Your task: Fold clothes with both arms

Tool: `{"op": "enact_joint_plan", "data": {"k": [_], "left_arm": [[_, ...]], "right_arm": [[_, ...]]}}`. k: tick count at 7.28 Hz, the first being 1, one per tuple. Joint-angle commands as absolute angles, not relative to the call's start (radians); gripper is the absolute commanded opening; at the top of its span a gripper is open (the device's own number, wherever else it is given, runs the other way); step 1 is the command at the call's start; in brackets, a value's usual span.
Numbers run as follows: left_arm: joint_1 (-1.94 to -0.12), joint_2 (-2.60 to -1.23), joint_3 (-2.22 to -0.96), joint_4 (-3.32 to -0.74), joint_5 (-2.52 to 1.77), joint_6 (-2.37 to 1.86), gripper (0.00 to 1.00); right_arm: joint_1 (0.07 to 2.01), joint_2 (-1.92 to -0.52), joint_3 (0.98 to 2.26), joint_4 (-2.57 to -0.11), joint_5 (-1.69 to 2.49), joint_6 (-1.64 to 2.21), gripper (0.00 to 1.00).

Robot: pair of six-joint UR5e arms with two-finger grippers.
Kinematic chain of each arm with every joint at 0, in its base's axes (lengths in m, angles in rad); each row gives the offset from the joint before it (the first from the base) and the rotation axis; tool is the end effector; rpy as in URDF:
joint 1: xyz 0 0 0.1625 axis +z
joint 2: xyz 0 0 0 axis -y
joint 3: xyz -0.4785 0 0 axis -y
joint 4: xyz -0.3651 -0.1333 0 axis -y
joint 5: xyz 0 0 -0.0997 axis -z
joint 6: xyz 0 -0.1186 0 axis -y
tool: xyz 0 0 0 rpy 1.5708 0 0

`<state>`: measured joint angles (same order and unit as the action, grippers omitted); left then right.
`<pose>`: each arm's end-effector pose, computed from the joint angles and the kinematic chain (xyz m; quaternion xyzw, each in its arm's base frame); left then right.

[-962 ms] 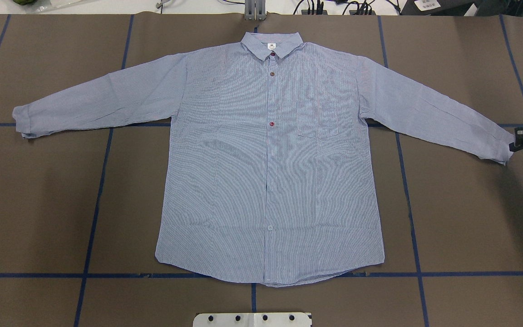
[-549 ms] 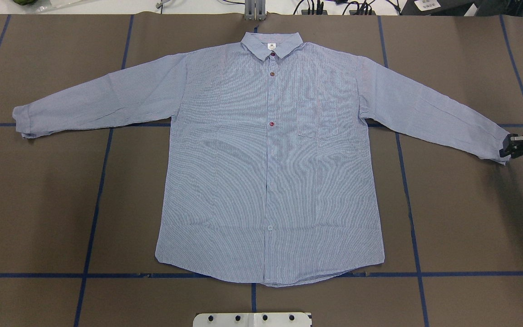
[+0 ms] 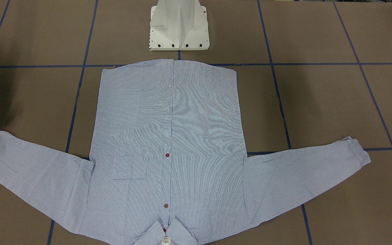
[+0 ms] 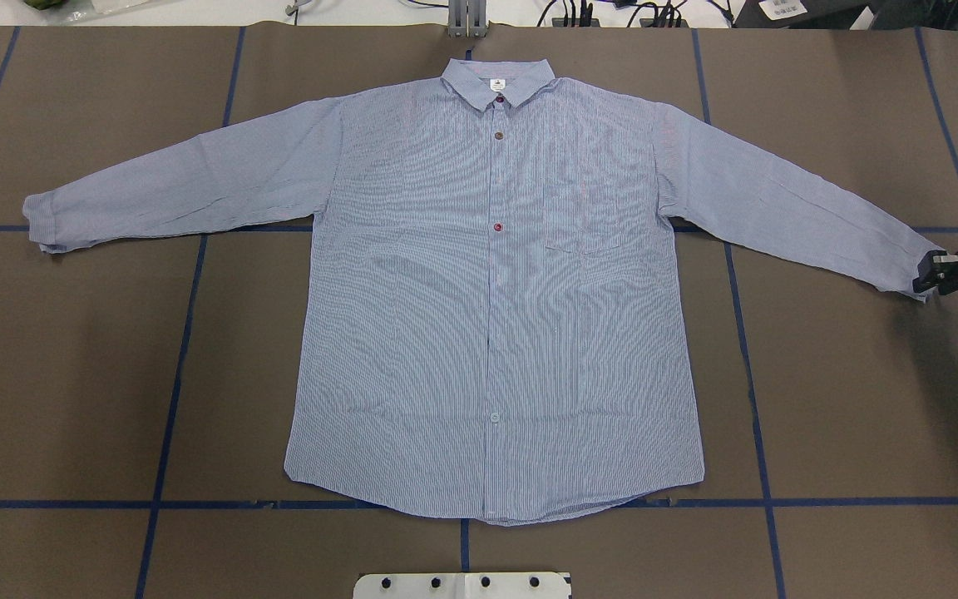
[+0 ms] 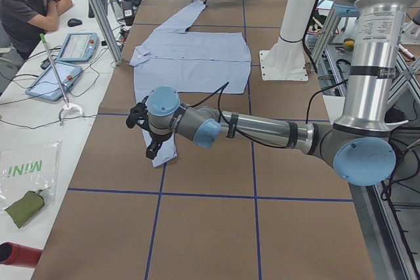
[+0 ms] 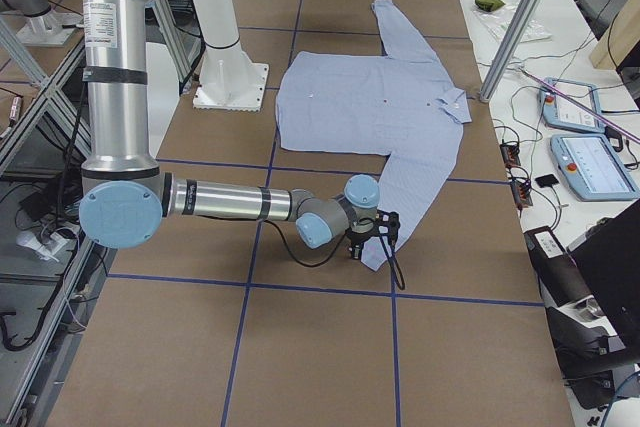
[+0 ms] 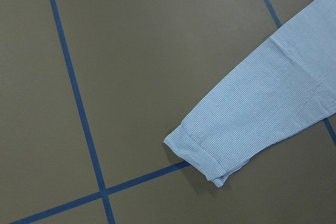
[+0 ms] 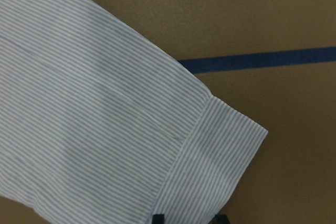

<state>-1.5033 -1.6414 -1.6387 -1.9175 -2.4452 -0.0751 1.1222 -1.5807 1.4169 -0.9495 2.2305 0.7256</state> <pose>-0.0072 -0.5207 0.6102 0.1878 0.4255 0.0984 0.8798 -0.1563 -0.4645 0.7406 0.0039 -0.3815 0.0545 0.9228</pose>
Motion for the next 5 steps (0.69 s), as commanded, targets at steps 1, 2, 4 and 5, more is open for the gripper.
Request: {"op": "enact_joint_plan", "data": {"k": [1,2,4,5], "left_arm": [[-1.503,-1.641,-1.64,-1.917,-2.445,-0.075,1.0],[-1.503,-1.641,-1.64,-1.917,-2.445,-0.075,1.0],[-1.503,-1.641,-1.641,-1.917,-2.445,-0.077,1.0],[-1.503,-1.641,-1.646,-1.917,-2.445,-0.078,1.0]], "right_arm": [[1.12,-1.578,1.399,-0.954,2.23,0.726,0.43],[1.12,-1.578,1.399,-0.954,2.229,0.726,0.42],[1.123,-1.577,1.396,-0.963,2.23,0.726,0.2],[1.127,-1.577,1.397,-0.963,2.23,0.726,0.0]]}}
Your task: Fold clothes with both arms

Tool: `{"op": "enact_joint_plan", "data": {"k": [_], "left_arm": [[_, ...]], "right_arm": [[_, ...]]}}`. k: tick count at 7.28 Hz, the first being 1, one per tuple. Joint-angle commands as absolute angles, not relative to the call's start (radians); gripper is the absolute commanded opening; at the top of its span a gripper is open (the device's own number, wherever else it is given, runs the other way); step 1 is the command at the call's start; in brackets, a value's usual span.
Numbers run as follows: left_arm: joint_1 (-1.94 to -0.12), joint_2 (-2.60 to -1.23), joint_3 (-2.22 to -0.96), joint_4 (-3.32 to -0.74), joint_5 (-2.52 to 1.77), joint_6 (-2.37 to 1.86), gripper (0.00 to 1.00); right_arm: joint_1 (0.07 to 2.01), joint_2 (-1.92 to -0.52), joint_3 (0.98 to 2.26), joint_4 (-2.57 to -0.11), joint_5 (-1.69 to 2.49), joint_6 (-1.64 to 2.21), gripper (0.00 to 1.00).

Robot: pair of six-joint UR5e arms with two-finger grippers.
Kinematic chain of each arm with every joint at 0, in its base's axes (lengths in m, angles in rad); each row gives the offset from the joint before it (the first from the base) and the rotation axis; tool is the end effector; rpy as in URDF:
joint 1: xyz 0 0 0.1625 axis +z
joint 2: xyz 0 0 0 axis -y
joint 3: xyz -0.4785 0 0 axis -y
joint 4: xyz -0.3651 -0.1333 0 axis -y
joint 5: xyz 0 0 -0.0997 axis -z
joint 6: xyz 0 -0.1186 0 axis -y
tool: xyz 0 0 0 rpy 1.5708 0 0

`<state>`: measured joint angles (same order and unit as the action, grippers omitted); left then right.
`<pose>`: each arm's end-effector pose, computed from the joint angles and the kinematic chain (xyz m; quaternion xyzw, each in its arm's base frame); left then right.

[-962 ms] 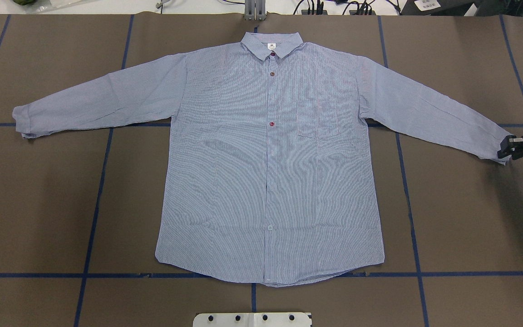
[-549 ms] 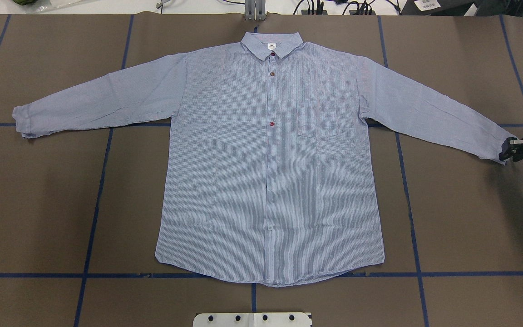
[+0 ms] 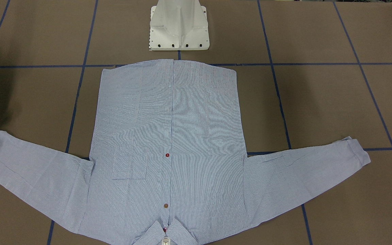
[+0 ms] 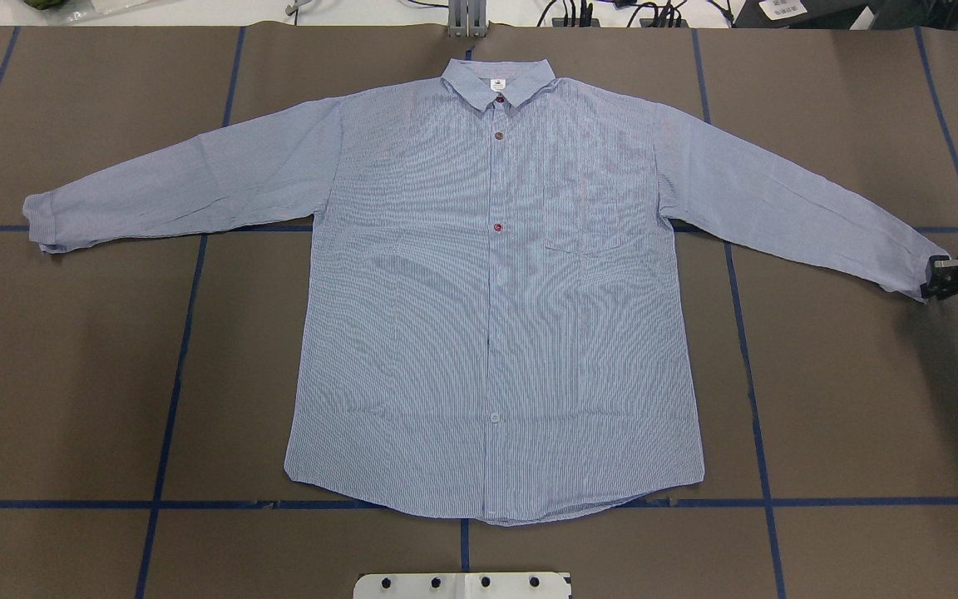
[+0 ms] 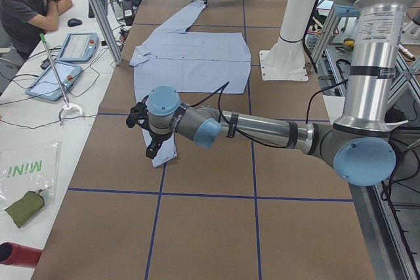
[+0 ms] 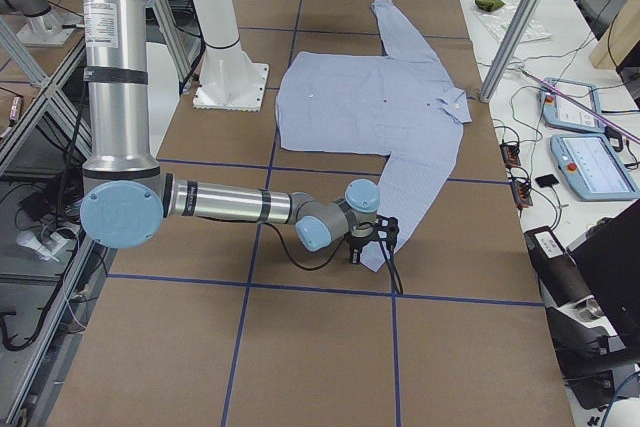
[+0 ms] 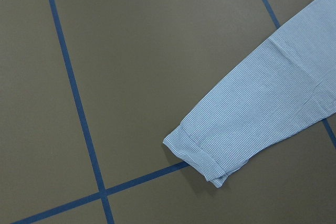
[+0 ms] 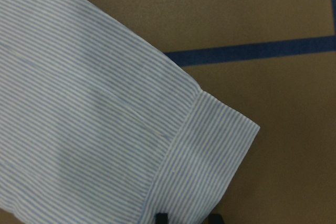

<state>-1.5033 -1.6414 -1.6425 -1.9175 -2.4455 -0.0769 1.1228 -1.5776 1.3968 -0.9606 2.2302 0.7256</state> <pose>-0.0072 -0.5206 0.6083 0.1891 0.4257 0.0984 0.8794 -0.1557 -0.4639 0.7504 -0.0073 -0.3750 0.0596 0.9251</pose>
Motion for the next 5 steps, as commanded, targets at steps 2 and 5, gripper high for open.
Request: {"op": "enact_joint_plan", "data": {"k": [2,5], "left_arm": [[-1.503,-1.641,-1.649,-1.917,-2.445,-0.081,1.0],[-1.503,-1.641,-1.649,-1.916,-2.445,-0.081,1.0]], "right_arm": [[1.141,-1.577,1.408,-0.963,2.235,0.726,0.0],[1.172,-1.569,1.474,-0.963,2.25,0.723,0.0]]}}
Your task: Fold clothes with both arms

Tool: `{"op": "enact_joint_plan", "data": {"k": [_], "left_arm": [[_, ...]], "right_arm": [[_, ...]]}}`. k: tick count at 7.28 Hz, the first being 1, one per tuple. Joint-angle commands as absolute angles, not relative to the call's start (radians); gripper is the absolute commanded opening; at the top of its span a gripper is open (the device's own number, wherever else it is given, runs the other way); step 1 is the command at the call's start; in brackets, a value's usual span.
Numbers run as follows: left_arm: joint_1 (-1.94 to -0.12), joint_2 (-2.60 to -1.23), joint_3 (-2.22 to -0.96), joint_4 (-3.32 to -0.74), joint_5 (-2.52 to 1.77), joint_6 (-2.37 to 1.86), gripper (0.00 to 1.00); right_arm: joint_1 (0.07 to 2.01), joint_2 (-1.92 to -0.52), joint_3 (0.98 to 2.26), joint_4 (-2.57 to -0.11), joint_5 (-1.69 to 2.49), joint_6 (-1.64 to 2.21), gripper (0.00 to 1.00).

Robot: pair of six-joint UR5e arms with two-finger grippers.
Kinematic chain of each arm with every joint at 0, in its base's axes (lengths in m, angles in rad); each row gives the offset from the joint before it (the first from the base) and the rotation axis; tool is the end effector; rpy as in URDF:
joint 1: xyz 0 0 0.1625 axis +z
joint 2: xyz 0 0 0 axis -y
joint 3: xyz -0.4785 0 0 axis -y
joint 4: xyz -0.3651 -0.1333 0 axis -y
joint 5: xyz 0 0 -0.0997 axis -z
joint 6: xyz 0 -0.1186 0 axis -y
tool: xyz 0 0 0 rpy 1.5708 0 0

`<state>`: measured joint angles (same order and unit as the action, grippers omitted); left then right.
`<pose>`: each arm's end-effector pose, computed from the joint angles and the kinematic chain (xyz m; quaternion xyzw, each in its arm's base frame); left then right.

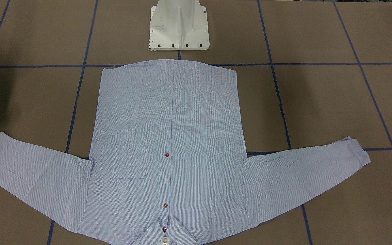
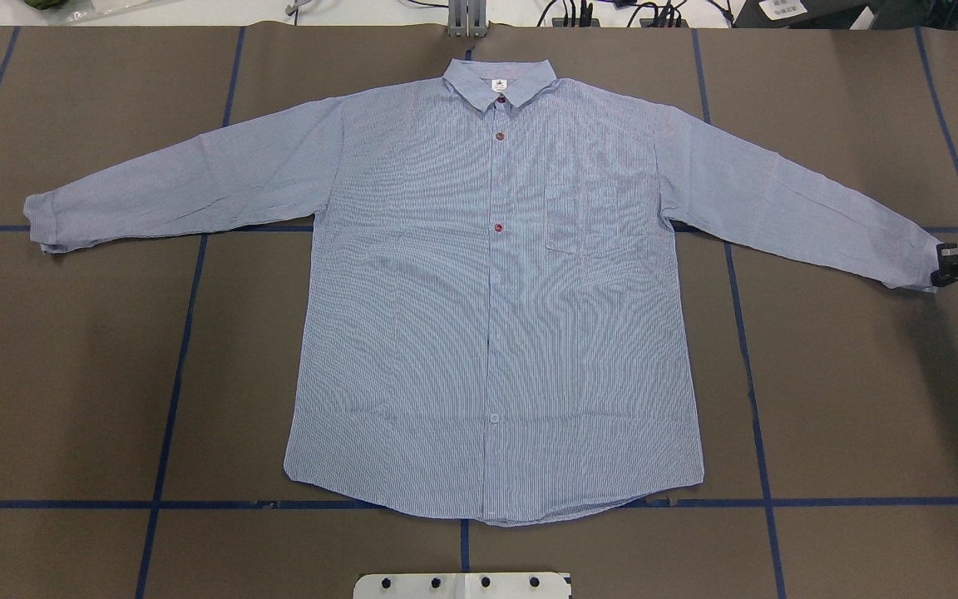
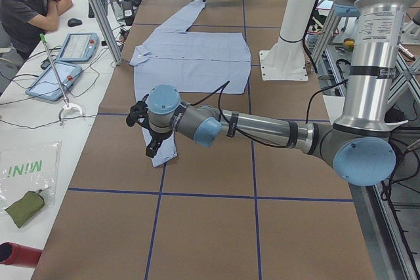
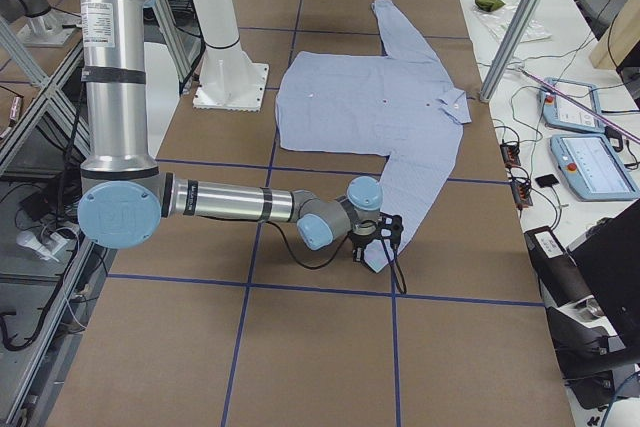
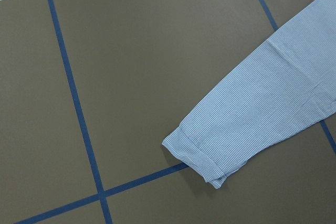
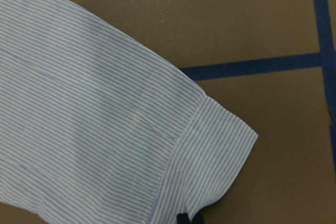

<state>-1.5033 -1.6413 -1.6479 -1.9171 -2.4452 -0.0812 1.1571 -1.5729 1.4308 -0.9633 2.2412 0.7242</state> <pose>-0.0072 -0.5204 0.6058 0.1904 0.4259 0.0975 0.8791 -0.1429 -0.4737 0.7310 0.0110 -0.3870 0.0671 0.9196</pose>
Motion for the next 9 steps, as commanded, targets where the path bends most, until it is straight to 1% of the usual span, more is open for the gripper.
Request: {"op": "enact_joint_plan", "data": {"k": [1,2,3,4,5,6,7,9], "left_arm": [[-1.503,-1.641,-1.652,-1.914,-2.445,-0.083,1.0],[-1.503,-1.641,-1.652,-1.913,-2.445,-0.083,1.0],[-1.503,-1.641,-1.652,-1.913,-2.445,-0.083,1.0],[-1.503,-1.641,-1.652,-1.913,-2.445,-0.083,1.0],[-1.503,-1.641,-1.651,-1.913,-2.445,-0.083,1.0],[-1.503,-1.64,-1.652,-1.914,-2.445,-0.083,1.0],[-1.503,-1.64,-1.651,-1.913,-2.445,-0.083,1.0],[-1.503,-1.635,-1.651,-1.914,-2.445,-0.083,1.0]], "right_arm": [[1.178,-1.569,1.556,-0.974,2.25,0.723,0.0],[1.172,-1.534,1.636,-1.044,2.255,0.723,0.0],[1.158,-1.441,1.738,-1.233,2.256,0.723,0.0],[1.131,-1.308,1.84,-1.466,2.255,0.723,0.0],[1.115,-1.16,1.876,-1.655,2.246,0.724,0.0],[1.059,-1.055,1.87,-1.736,2.238,0.732,0.0],[1.008,-1.01,1.859,-1.736,2.226,0.738,0.0],[0.96,-0.84,1.749,-1.732,2.207,0.758,0.0]]}}
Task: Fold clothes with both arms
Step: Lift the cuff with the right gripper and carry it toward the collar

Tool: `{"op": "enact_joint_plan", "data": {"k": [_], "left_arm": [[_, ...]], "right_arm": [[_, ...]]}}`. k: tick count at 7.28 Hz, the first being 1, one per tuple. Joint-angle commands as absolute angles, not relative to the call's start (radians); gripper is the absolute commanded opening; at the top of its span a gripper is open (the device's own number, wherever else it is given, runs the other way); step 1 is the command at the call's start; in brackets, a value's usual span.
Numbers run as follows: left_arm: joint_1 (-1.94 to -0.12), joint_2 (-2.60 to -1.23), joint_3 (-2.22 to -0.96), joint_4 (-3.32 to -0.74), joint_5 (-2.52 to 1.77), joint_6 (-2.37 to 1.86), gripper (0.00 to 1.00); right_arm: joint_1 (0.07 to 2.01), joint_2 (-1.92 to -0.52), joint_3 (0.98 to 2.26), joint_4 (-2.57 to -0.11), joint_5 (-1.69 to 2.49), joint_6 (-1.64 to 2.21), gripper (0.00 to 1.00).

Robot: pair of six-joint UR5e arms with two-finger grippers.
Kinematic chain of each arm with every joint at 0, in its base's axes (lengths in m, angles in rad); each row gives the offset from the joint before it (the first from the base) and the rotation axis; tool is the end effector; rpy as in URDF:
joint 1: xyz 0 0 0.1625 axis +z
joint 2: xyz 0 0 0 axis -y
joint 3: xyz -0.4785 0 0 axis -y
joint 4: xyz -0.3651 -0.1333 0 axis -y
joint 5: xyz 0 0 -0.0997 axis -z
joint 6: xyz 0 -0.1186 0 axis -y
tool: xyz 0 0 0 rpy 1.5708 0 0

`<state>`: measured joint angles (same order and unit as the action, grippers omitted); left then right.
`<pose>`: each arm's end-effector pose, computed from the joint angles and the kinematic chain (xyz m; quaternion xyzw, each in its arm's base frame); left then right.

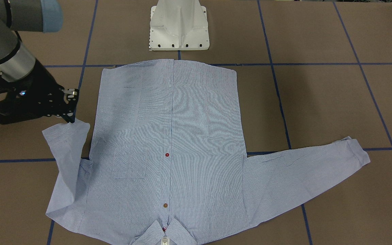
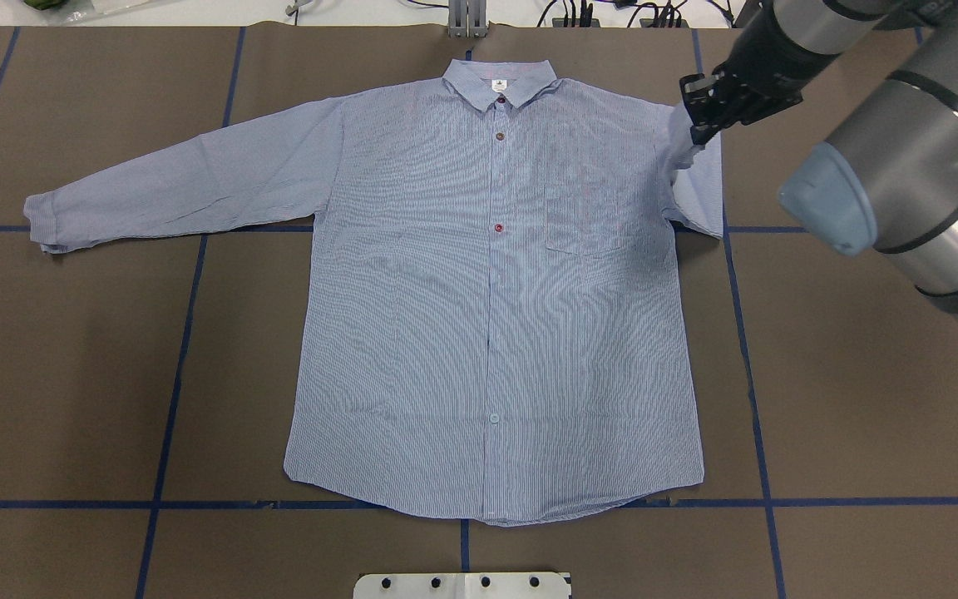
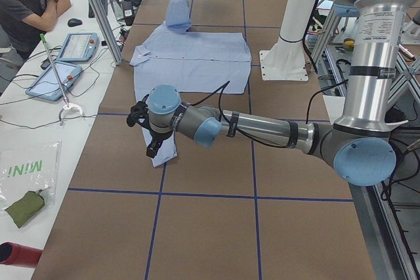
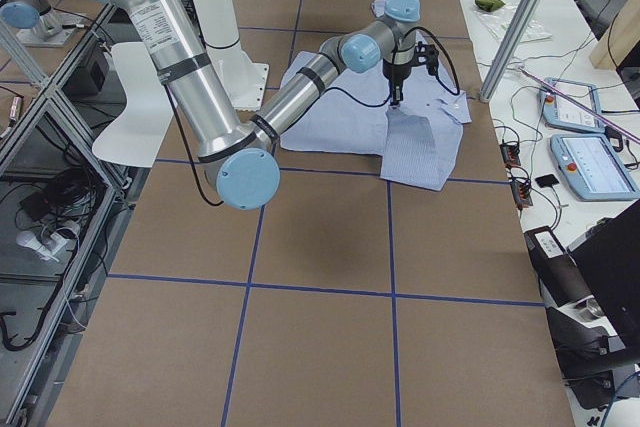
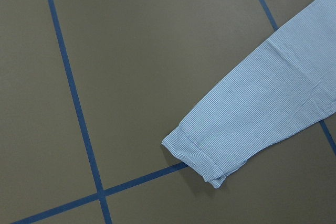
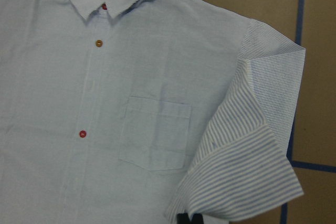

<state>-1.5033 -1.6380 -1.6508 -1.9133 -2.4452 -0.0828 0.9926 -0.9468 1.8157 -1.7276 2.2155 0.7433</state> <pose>-0.0073 -0.5187 0.6066 0.1882 0.4261 0.0959 0.8797 -0.3048 -0.5805 0.2786 0.0788 -0.4373 -0.0367 0.8951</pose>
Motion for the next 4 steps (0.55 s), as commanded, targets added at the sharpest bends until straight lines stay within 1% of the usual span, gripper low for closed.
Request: {"op": "enact_joint_plan", "data": {"k": [1,2,3,4], "left_arm": [[-1.503,-1.631,-1.651,-1.914,-2.445,-0.081,1.0],[-1.503,-1.629,-1.646,-1.916,-2.445,-0.08,1.0],[-1.503,-1.629,-1.641,-1.914,-2.444,-0.08,1.0],[-1.503,-1.629,-1.64,-1.914,-2.444,-0.08,1.0]], "right_arm": [[0.937,-0.743,1.661,-1.73,2.204,0.762,0.0],[0.914,-0.676,1.549,-1.638,2.189,0.77,0.0],[0.904,-0.652,1.463,-1.505,2.184,0.843,0.0],[0.875,-0.647,1.433,-1.464,2.149,0.854,0.0]]}}
